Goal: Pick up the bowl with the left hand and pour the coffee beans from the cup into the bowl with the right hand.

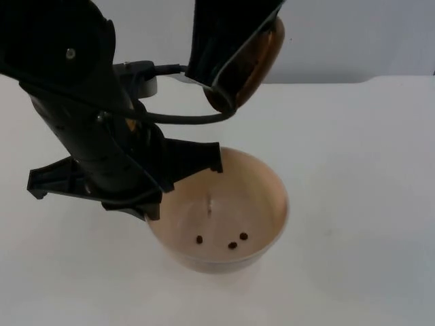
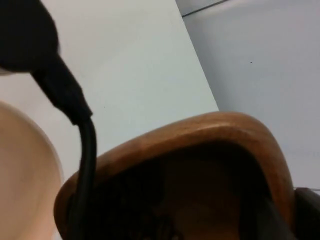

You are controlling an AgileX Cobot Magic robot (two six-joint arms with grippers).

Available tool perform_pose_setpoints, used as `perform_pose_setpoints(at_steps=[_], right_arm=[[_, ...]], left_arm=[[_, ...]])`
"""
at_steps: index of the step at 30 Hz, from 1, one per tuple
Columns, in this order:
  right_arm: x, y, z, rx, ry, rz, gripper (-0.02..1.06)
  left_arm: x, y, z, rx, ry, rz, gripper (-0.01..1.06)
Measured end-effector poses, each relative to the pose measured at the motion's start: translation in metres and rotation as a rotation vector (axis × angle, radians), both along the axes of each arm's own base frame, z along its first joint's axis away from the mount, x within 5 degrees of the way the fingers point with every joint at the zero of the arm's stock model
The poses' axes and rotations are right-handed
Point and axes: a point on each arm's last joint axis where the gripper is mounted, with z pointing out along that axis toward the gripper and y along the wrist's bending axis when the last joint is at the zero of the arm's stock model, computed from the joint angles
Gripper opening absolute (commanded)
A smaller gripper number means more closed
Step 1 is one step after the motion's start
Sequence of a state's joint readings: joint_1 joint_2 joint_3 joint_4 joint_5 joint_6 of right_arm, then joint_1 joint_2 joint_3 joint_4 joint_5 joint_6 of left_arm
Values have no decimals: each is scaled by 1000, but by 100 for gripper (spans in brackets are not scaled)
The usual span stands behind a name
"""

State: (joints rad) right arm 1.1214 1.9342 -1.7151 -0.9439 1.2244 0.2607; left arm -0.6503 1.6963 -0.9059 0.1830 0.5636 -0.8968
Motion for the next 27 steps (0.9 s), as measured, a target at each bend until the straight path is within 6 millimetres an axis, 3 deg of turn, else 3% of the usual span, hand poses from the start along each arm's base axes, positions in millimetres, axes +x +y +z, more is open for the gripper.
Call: perform_pose_setpoints(at_steps=[11, 23, 27], right_arm=[[0, -3, -11, -59, -10, 7, 0], [-7, 3, -7, -78, -60, 43, 0], [-14, 0, 2, -88, -111, 64, 0]], left_arm=[[0, 0, 0, 0, 0, 0, 0], [0, 0, 0, 0, 0, 0, 0], [0, 0, 0, 0, 0, 0, 0]])
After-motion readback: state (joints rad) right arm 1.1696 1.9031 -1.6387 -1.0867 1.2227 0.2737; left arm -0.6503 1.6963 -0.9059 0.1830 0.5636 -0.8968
